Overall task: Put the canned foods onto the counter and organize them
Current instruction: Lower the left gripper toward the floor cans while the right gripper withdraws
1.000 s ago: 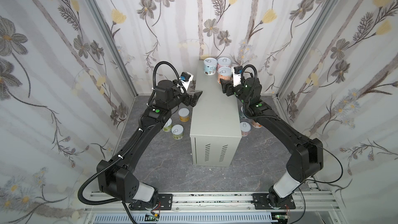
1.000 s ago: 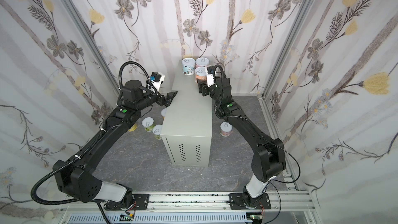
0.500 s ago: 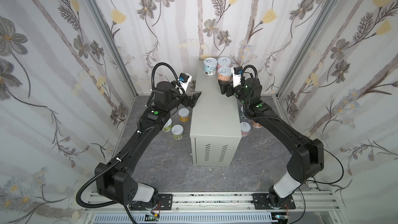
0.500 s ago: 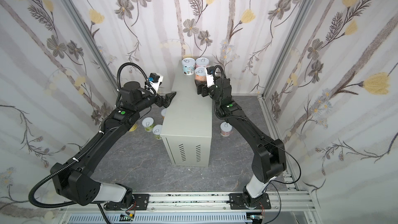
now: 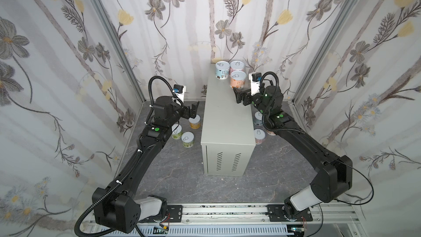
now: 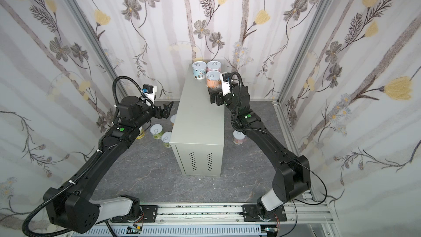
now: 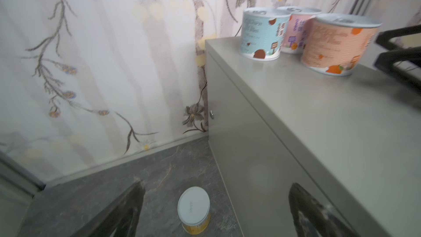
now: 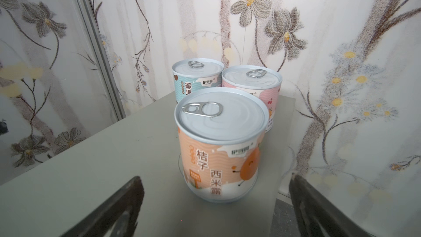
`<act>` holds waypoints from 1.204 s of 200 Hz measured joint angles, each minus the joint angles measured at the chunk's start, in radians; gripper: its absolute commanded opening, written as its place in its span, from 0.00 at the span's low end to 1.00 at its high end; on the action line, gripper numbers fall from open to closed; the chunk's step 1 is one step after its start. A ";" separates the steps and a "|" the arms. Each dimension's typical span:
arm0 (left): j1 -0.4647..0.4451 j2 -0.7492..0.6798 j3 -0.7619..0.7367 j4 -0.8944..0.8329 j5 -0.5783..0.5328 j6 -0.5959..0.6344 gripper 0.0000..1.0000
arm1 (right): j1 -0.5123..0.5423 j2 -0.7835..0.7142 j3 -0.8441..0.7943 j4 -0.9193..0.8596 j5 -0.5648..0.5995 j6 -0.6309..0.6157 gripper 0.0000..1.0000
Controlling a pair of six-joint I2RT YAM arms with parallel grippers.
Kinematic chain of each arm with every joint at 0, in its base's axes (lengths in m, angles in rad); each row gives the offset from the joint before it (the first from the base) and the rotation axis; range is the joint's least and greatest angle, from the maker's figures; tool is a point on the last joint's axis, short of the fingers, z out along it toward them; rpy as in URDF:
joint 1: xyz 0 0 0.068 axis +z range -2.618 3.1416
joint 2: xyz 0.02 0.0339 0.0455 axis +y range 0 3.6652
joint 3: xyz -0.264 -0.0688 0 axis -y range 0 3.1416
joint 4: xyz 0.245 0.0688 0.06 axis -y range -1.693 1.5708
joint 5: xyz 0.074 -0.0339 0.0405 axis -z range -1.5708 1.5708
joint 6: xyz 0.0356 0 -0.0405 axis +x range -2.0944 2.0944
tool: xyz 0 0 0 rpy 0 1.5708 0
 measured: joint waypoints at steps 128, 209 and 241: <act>-0.014 0.010 -0.267 -0.177 -0.269 -0.393 1.00 | -0.068 -0.353 -0.180 -0.082 -0.041 0.010 1.00; -0.054 0.103 -0.323 -0.181 -0.291 -0.550 1.00 | -0.079 -0.414 -0.227 -0.110 -0.083 0.019 1.00; -0.072 0.142 -0.341 -0.160 -0.299 -0.568 1.00 | -0.079 -0.409 -0.227 -0.123 -0.086 0.027 1.00</act>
